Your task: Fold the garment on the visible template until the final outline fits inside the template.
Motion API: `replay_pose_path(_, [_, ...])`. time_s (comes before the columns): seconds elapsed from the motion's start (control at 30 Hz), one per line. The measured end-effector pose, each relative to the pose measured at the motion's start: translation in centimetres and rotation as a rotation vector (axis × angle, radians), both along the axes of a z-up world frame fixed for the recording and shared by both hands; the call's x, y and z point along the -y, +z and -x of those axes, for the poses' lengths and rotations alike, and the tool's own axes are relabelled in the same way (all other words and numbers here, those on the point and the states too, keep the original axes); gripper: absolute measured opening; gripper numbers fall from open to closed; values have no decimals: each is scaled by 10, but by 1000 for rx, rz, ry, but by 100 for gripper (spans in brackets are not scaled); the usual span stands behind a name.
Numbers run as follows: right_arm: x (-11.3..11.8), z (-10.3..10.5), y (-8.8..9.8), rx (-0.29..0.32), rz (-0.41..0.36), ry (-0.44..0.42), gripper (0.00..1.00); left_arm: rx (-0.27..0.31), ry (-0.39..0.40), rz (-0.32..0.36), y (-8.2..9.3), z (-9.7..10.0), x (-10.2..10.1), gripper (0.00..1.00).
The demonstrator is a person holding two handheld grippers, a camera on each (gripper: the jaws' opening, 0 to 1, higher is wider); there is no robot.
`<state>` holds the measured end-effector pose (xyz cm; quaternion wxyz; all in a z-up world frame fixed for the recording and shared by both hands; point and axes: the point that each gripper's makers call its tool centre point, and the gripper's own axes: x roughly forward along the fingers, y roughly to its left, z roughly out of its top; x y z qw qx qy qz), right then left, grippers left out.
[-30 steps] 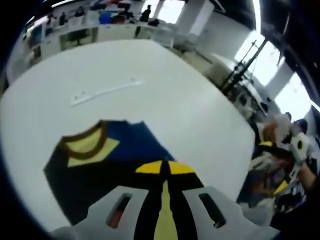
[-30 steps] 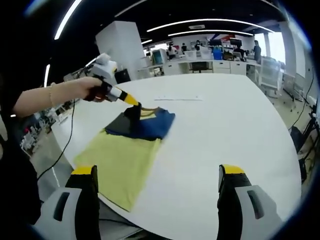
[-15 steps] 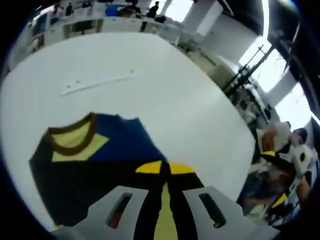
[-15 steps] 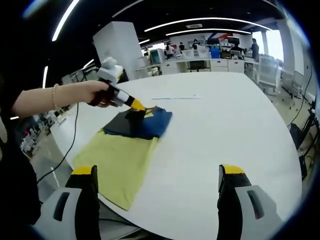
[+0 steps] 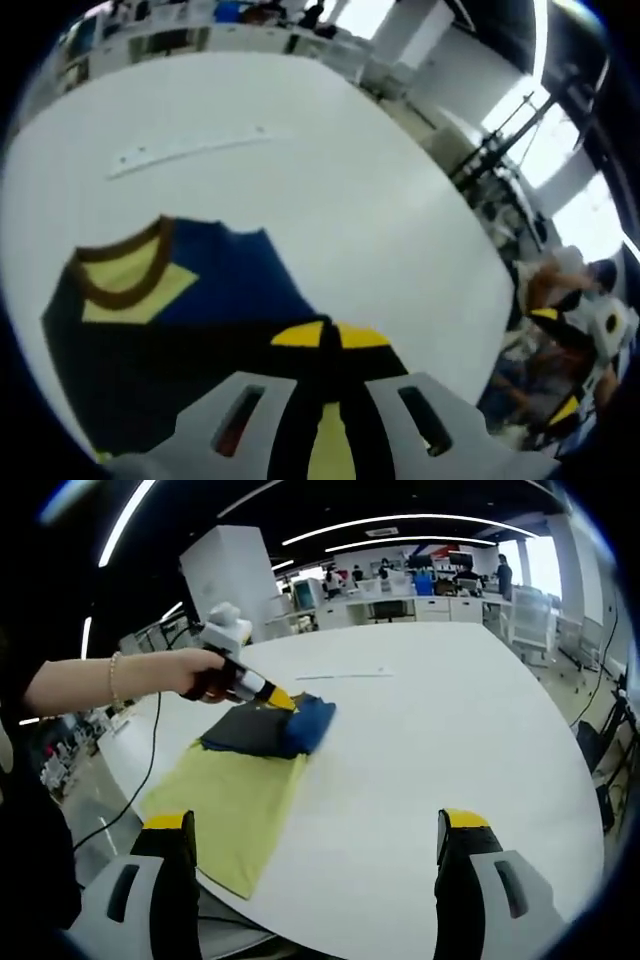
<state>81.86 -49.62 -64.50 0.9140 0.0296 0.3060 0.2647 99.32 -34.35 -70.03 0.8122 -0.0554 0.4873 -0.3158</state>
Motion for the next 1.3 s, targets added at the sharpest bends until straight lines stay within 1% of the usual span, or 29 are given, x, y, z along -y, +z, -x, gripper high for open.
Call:
replay_pose_path(0.3, [0, -1, -3, -4, -5, 6, 100, -13, 13, -12, -12, -6, 7, 0])
replay_pose_path(0.53, [-6, 5, -11, -20, 17, 38, 100, -26, 12, -28, -24, -9, 11, 0])
replay_pose_path(0.7, [-1, 4, -11, -21, 20, 36, 100, -36, 13, -39, -31, -9, 14, 0])
replay_pose_path(0.97, [6, 5, -11, -21, 23, 24, 100, -31, 13, -64, -40, -15, 17, 0])
replay_pose_path(1.13, [7, 8, -14, -30, 24, 23, 99, -20, -8, -83, -43, -15, 17, 0])
replay_pose_path(1.3, [6, 9, -13, -28, 20, 18, 99, -23, -8, -86, -46, -16, 17, 0])
